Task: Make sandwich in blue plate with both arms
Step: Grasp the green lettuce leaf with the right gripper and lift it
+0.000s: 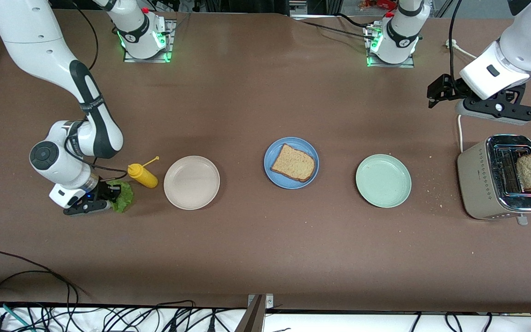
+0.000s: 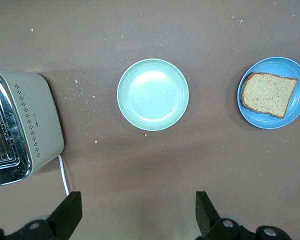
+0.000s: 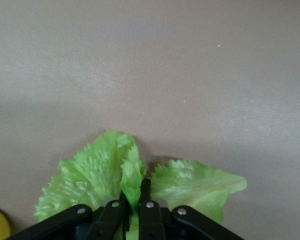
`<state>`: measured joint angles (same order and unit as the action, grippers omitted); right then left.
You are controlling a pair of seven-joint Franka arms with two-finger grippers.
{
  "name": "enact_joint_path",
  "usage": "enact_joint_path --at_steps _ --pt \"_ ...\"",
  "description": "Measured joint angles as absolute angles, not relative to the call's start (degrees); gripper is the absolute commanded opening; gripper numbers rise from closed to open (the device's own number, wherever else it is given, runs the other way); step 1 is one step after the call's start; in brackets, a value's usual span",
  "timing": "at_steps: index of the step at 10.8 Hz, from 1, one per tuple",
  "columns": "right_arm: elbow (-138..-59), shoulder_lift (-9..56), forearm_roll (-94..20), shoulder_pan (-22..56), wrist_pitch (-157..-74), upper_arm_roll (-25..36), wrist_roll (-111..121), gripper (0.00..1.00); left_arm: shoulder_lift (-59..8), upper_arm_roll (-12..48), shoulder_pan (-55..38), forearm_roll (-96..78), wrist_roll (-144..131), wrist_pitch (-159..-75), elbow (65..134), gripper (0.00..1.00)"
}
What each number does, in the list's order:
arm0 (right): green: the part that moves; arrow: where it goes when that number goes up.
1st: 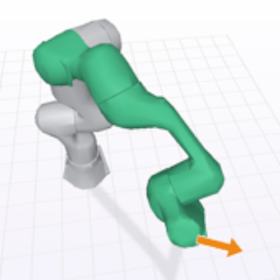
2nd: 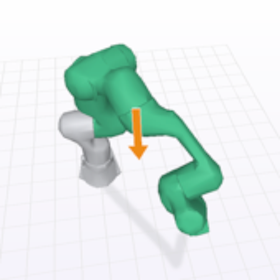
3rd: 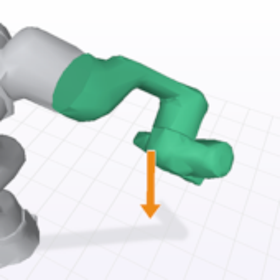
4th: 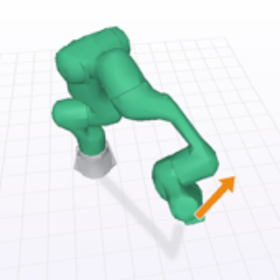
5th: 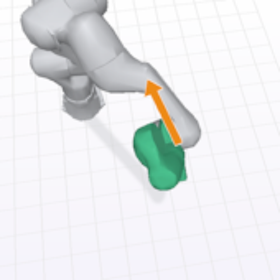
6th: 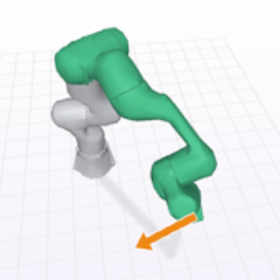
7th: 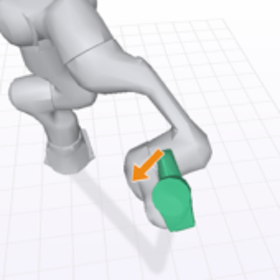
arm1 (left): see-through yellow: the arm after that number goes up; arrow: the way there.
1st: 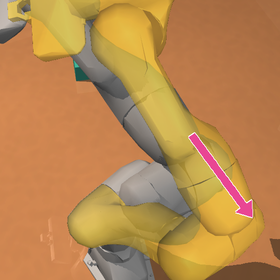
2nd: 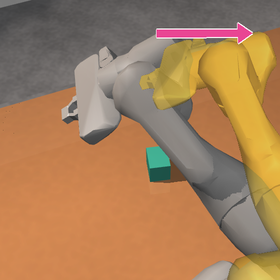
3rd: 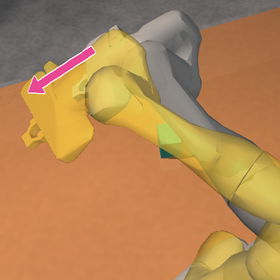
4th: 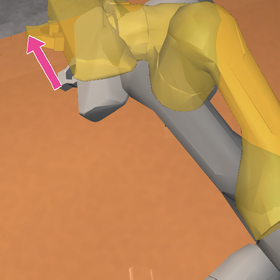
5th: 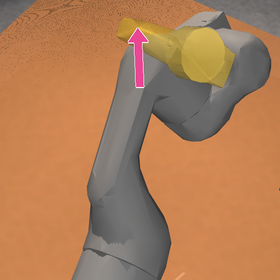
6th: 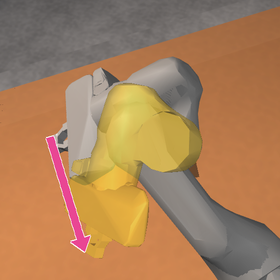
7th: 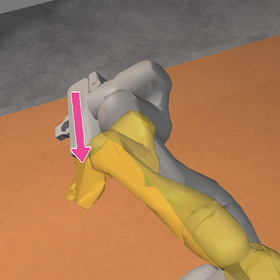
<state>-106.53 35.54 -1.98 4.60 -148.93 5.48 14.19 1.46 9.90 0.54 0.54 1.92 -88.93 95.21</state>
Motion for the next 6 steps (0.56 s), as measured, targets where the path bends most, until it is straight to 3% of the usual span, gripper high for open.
enact_joint_path --at_steps 6 --pt "-105.92 23.57 -1.98 4.62 -133.06 5.20 14.33 0.00 1.26 9.92 0.76 0.30 1.83 -88.93 95.16 1.00"
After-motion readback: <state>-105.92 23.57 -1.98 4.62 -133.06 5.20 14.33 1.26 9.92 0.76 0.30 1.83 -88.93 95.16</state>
